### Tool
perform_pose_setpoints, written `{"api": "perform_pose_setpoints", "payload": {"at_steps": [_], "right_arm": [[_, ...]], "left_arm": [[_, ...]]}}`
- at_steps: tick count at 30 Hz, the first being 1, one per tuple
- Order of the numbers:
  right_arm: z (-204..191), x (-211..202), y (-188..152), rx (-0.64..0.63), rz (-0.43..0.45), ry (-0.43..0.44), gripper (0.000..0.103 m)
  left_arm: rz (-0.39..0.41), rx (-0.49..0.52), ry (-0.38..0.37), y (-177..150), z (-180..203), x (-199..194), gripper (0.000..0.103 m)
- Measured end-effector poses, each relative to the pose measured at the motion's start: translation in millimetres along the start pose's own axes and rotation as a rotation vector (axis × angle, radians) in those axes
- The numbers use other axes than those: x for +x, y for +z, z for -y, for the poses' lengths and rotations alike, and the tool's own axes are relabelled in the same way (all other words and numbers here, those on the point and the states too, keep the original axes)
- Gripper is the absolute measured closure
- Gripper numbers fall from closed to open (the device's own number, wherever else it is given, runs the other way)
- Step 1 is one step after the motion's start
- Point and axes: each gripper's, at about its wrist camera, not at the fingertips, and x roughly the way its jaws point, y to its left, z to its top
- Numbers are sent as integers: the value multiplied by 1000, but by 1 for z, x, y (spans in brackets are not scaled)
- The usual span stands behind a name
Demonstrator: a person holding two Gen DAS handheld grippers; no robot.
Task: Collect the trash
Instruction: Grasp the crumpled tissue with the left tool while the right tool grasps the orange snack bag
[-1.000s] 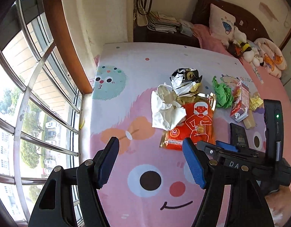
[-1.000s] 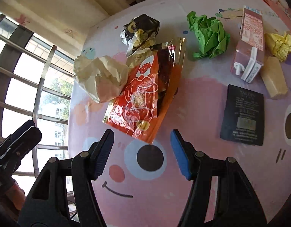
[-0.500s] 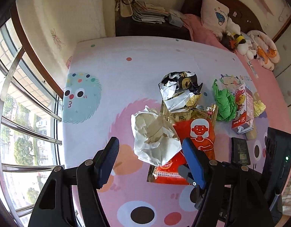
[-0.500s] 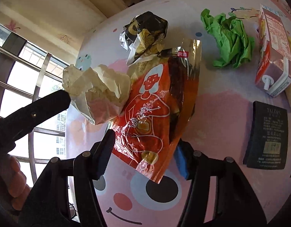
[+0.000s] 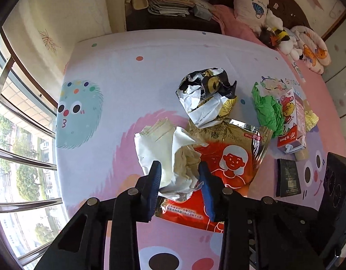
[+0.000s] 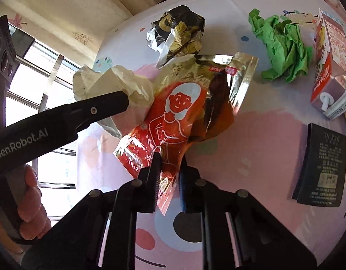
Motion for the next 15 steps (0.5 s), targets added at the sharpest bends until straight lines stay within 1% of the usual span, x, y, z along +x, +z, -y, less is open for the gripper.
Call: {"api": "perform_pose_setpoints", "payload": {"at_steps": [3, 8, 12, 15], "right_arm": [[-5, -11, -2, -28, 17, 5, 96], [-6, -45, -14, -74, 46, 9, 97], [-1, -84, -36, -128, 72, 0, 97], [4, -117, -56, -181, 88, -7, 97]], "left_arm": [[17, -8, 3, -9, -1, -14, 74], [63, -15, 25, -33, 3, -47, 75], [99, -23, 42, -61, 15, -81, 75], [133, -35, 59, -88, 31, -109, 75]]}}
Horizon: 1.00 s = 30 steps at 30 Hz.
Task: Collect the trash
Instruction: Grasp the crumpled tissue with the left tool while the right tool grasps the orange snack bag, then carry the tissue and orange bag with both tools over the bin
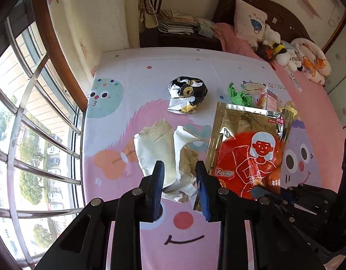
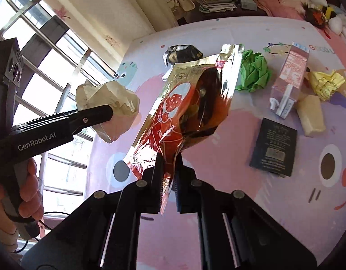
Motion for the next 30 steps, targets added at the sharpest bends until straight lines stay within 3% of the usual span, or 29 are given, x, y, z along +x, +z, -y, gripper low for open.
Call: {"api": "perform_pose_setpoints", "payload": {"at_steps": [7, 15, 23, 30], "right_arm": [[-2, -86, -58, -183, 31, 3, 97], [26, -188, -165, -382, 49, 14, 97], [49, -244, -276, -493, -6, 30, 97], [62, -247, -346, -497, -70, 36, 97]], "left_arm": [[95, -16, 83, -82, 66, -73, 75], [142, -68, 156, -199, 153, -123, 75], [73, -61, 187, -303, 214, -141, 75], [-29, -16, 179, -348, 231, -115, 75]]}}
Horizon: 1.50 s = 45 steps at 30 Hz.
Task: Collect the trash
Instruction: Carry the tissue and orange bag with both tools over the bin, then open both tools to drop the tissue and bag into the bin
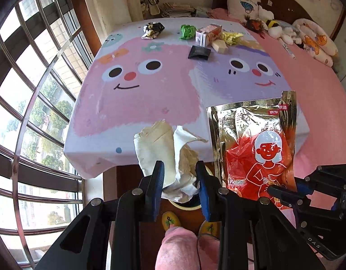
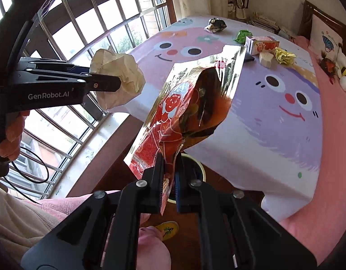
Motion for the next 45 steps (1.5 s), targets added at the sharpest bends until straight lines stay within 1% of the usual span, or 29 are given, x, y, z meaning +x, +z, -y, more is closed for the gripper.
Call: {"api": "perform_pose_setpoints", "payload": {"at_steps": [3, 5, 7, 10, 13, 17, 19, 22, 25, 28, 31, 34, 35, 36, 38, 40, 43, 45], "right_arm": [[-3, 12, -24, 33, -43, 11, 97], [-3, 27, -37, 55, -81, 17, 97], [-5, 45, -57, 79, -127, 22, 97], [-6, 80, -79, 110, -198, 18, 97], [3, 127, -102, 172, -267, 1, 97], [27, 206, -134, 278, -351, -36, 97], [38, 244, -147, 304, -382, -59, 97], [55, 302, -164, 334, -428, -93, 97], [69, 350, -178, 355, -453, -125, 97], [79, 388, -189, 345, -478, -155, 97], [83, 414, -193, 339, -497, -173, 97], [84, 428, -197, 354, -505, -195, 96], [86, 431, -198, 365, -514, -205, 95], [88, 432, -198, 380, -511, -212, 93], [91, 431, -199, 417, -500, -206, 92], [94, 425, -198, 449, -484, -194, 92], [92, 412, -192, 463, -457, -197, 91], [91, 397, -190, 470, -443, -197, 91]], "left_arm": [[-53, 34, -1, -18, 7, 21, 75], [-85, 44, -18, -28, 9, 38, 75], [-121, 46, -39, -34, 8, 63, 75], [-177, 52, -64, -54, 12, 103, 75], [-208, 63, -84, -70, 13, 152, 75], [-237, 48, -112, -95, 9, 227, 75], [-230, 48, -111, -103, 5, 265, 75], [-249, 52, -112, -120, 0, 321, 75], [-262, 58, -127, -133, -1, 364, 75], [-266, 74, -130, -143, -1, 392, 73], [-280, 77, -128, -146, 7, 409, 66], [-288, 60, -126, -148, 4, 420, 59], [-293, 57, -125, -148, 2, 424, 55], [-294, 54, -117, -147, -1, 425, 54], [-291, 51, -101, -146, -5, 425, 52], [-287, 51, -102, -144, -9, 422, 47], [-259, 59, -97, -143, -13, 410, 44], [-248, 58, -96, -140, -15, 400, 40]]}}
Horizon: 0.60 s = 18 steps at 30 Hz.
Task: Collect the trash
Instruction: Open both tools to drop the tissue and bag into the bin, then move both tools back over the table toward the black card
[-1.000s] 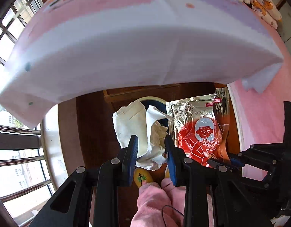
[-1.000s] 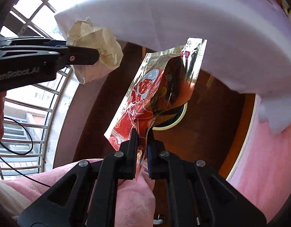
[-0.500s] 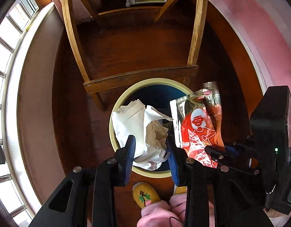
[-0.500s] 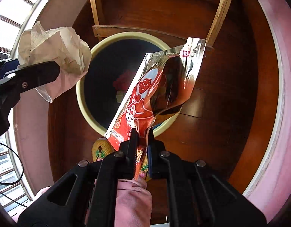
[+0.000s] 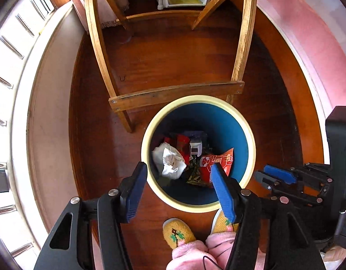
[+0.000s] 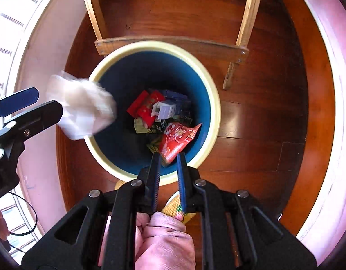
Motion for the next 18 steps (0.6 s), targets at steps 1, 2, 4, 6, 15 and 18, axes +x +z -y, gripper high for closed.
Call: {"api": "perform_pose_setpoints", "payload": {"at_steps": [1, 2, 4, 6, 15, 18], "right_arm": [[-1, -8, -2, 6, 4, 4, 91], [-1, -15, -3, 13, 11, 8, 91], [-5, -25, -2, 25, 15, 12, 91], [-7, -43, -6, 39, 20, 14, 91], [-32, -167, -20, 56, 84, 51, 91], [-42, -220, -24, 54, 127, 61, 91]], "left_arm": [[6, -2, -4, 0, -2, -5, 39], [11, -4, -3, 1, -3, -12, 36], [15, -8, 4, 2, -5, -26, 36], [19, -19, 11, 4, -7, -43, 36], [86, -33, 10, 3, -14, -179, 36], [112, -4, 4, 0, -12, -232, 36]]}}
